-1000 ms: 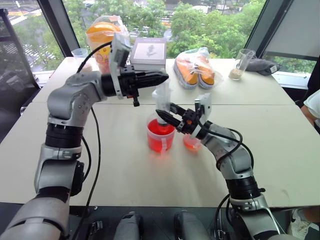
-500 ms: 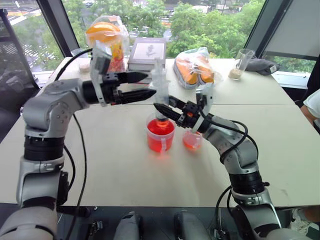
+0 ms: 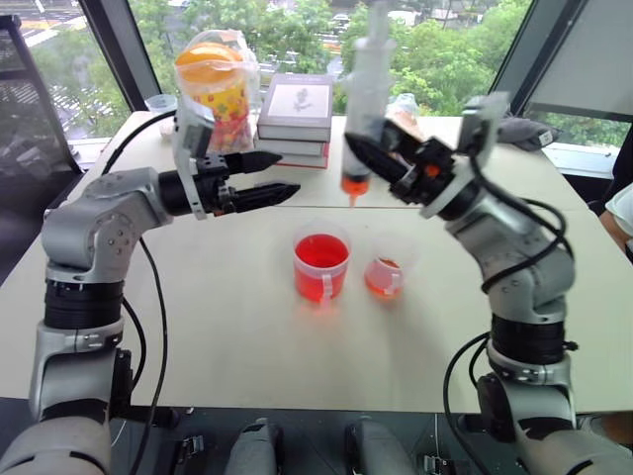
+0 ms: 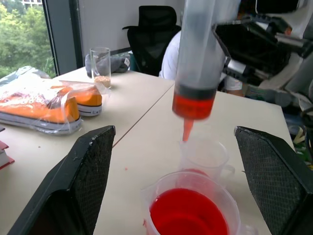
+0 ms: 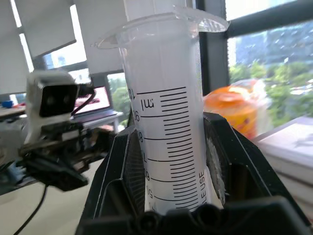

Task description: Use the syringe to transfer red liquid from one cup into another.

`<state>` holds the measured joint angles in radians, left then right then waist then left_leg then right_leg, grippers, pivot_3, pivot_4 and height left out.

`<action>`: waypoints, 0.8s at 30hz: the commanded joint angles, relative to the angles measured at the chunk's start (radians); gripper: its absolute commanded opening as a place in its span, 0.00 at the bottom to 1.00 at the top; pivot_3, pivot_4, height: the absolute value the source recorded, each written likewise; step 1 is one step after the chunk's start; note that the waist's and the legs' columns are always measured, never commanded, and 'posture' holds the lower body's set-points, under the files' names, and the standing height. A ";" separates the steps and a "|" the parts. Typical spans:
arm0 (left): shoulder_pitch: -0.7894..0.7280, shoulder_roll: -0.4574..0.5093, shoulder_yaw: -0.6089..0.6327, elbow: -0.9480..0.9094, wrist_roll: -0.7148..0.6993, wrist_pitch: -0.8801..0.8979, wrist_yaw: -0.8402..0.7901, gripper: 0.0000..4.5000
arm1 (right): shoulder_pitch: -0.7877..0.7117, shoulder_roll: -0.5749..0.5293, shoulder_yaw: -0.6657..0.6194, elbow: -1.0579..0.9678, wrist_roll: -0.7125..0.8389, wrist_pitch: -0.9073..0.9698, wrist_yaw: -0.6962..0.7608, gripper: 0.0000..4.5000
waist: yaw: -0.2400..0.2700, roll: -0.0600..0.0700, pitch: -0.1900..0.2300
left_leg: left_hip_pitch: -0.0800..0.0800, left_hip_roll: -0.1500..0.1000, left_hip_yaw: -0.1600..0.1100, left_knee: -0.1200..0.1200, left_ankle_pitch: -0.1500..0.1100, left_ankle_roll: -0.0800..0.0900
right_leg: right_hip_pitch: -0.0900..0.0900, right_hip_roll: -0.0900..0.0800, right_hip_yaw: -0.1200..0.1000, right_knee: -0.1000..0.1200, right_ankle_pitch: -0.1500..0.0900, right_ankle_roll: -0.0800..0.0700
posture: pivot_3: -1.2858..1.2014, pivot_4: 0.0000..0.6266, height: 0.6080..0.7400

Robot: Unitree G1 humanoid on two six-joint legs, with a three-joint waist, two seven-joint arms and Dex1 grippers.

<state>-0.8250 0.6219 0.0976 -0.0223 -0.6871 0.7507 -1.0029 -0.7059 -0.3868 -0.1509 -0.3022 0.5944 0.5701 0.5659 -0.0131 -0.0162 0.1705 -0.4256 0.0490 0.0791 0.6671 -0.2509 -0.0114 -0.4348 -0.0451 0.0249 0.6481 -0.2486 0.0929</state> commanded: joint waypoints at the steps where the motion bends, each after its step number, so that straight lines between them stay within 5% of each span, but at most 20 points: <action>1: -0.036 -0.018 -0.004 -0.002 -0.001 -0.032 -0.010 0.89 | 0.046 -0.056 -0.068 -0.052 0.015 0.003 -0.013 0.30 | 0.000 0.000 0.000 | 0.000 0.000 0.000 0.000 0.000 0.000 | 0.000 0.000 0.000 0.000 0.000 0.000 | 0.52 0.24 1.00; 10: -0.166 -0.127 -0.071 0.109 0.043 -0.105 -0.054 0.89 | 0.264 -0.052 -0.020 -0.030 -0.081 -0.118 -0.010 0.30 | -0.005 0.000 0.000 | 0.000 0.000 0.000 0.000 0.000 0.000 | 0.000 0.001 0.001 0.000 0.000 0.000 | 0.52 0.24 1.00; 24: -0.341 -0.309 -0.149 0.325 0.129 -0.209 -0.130 0.89 | 0.317 -0.046 -0.003 -0.029 -0.111 -0.158 -0.030 0.30 | -0.002 0.000 0.000 | 0.000 0.000 -0.001 0.000 0.000 0.000 | 0.000 0.001 0.001 -0.001 0.000 0.000 | 0.52 0.24 1.00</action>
<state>-1.1287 0.3160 -0.0552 0.3111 -0.5679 0.5612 -1.1212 -0.3828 -0.4321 -0.1422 -0.3023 0.4832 0.4365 0.5380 -0.0155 -0.0164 0.1705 -0.4256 0.0486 0.0785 0.6672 -0.2509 -0.0114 -0.4347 -0.0436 0.0257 0.6471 -0.2487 0.0931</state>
